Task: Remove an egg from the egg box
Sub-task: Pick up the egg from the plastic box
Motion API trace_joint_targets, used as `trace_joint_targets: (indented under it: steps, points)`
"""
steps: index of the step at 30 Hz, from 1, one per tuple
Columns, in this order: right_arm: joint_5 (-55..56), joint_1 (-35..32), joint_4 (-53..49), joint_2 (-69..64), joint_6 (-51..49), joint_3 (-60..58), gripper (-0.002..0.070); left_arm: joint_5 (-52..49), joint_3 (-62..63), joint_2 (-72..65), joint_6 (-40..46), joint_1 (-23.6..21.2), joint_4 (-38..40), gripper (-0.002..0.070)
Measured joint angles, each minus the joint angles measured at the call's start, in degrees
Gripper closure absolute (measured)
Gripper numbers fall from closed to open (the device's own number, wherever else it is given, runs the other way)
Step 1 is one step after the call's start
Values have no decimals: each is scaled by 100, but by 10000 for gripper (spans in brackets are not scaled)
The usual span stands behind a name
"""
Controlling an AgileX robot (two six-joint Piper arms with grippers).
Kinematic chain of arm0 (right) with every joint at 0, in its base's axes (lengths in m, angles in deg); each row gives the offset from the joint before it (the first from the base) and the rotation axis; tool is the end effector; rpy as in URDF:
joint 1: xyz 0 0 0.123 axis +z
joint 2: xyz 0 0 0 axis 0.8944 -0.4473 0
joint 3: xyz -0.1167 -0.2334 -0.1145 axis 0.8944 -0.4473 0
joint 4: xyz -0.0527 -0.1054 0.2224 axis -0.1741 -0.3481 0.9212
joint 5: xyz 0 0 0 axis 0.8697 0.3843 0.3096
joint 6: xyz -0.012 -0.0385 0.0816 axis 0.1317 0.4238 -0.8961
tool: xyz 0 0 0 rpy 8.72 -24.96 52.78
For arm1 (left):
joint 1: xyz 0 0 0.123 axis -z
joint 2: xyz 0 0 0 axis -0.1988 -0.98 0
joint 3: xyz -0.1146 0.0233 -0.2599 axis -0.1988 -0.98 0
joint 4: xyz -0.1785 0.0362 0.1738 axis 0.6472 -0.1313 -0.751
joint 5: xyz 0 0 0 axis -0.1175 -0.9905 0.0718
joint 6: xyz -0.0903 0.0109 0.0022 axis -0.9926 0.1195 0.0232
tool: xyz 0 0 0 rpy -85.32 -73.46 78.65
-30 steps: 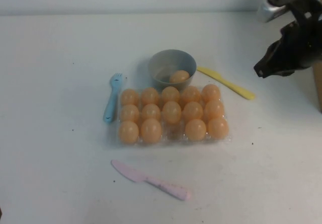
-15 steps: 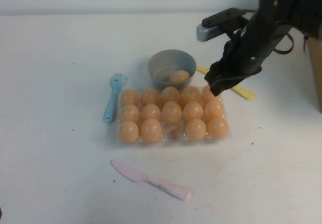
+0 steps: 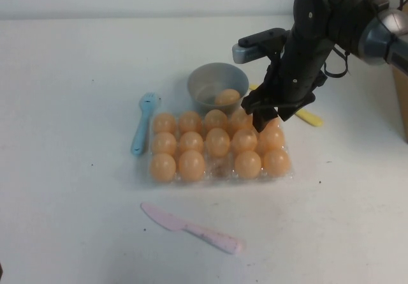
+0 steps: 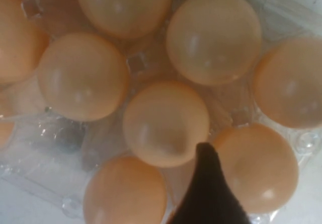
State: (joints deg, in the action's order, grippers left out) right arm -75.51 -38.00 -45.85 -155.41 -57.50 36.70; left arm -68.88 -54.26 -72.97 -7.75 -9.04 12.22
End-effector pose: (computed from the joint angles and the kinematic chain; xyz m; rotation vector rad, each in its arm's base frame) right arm 0.4139 0.2080 0.2444 -0.7218 2.8251 0.2320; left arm 0.0525 -0.0056 0.1716 0.0504 1.8702 -0.0761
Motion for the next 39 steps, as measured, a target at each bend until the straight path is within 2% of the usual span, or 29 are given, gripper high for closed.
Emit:
trace_joint_targets:
  steps: [19, 27, 39]
  points:
    - [-13, 0, -104, -191, -283, 13, 253, 0, 0, 0, 0, 0, 0, 678]
    - [-13, 0, -114, -191, -295, 13, 328, 0, 0, 0, 0, 0, 0, 678]
    - [-13, 0, -104, -181, -304, 13, 402, 0, 0, 0, 0, 0, 0, 678]
